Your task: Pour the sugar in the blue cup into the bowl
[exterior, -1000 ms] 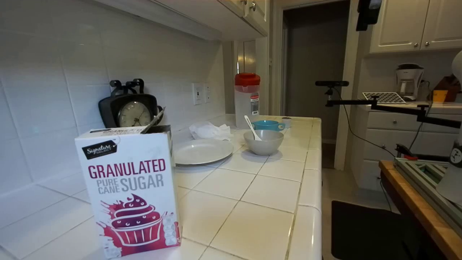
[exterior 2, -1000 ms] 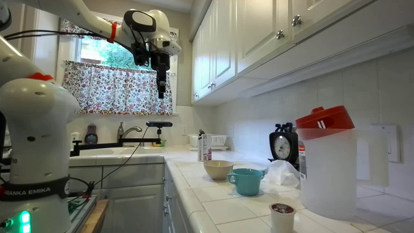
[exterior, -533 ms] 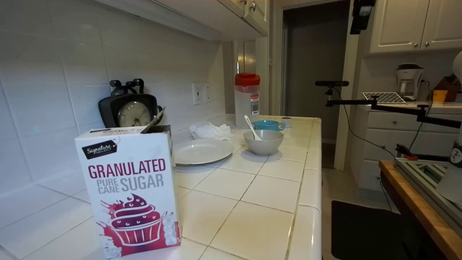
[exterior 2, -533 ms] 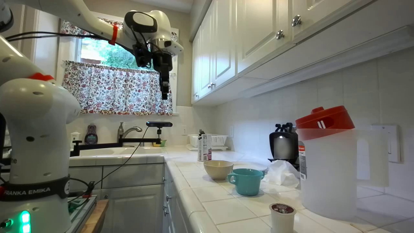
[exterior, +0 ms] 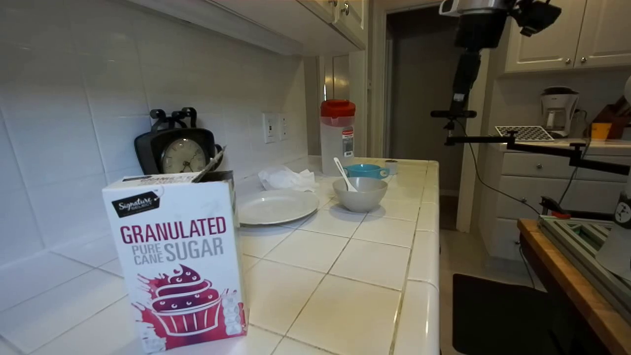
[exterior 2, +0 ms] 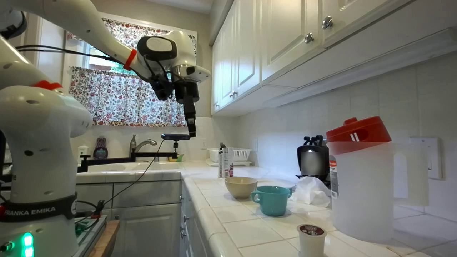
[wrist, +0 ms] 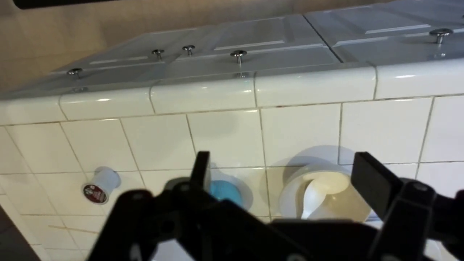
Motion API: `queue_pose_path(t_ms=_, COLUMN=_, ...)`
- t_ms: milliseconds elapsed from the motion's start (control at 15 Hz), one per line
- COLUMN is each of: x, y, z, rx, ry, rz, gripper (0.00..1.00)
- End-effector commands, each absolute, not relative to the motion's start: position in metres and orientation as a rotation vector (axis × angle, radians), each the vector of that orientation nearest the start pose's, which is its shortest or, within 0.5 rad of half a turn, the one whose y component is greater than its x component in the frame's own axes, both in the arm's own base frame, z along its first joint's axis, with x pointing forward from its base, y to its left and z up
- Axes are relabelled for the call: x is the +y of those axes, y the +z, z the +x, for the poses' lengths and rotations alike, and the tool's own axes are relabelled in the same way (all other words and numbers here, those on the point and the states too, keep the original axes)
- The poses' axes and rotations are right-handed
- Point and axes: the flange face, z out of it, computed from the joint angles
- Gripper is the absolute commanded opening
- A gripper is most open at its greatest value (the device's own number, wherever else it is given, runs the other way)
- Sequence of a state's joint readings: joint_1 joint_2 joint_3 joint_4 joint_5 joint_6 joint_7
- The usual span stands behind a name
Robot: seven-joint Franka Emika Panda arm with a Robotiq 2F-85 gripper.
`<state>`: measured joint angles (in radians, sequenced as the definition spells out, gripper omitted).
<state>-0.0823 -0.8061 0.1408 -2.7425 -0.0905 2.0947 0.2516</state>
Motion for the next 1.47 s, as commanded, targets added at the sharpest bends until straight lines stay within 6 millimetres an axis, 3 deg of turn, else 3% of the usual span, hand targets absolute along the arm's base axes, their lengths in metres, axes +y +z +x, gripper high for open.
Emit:
queue_pose_path(t_ms=0, x=0.008, y=0.452, z=0.323, rx=0.314, ry=-0.303, rz=-3.276, gripper=1.0)
queue_pose_path(t_ms=333, x=0.002, y=0.449, z=0.327, rx=0.321, ry=-0.323, rz=-3.27, gripper=1.0)
queue_pose_path(t_ms=800, x=-0.022, y=0.446, z=0.36, rx=0.24, ry=-0.588, rz=-3.182, gripper=1.0)
queue_pose_path(t_ms=1400, x=-0.074, y=0.375, z=0.389, rx=0.122, ry=-0.534, rz=-3.174, gripper=1.0)
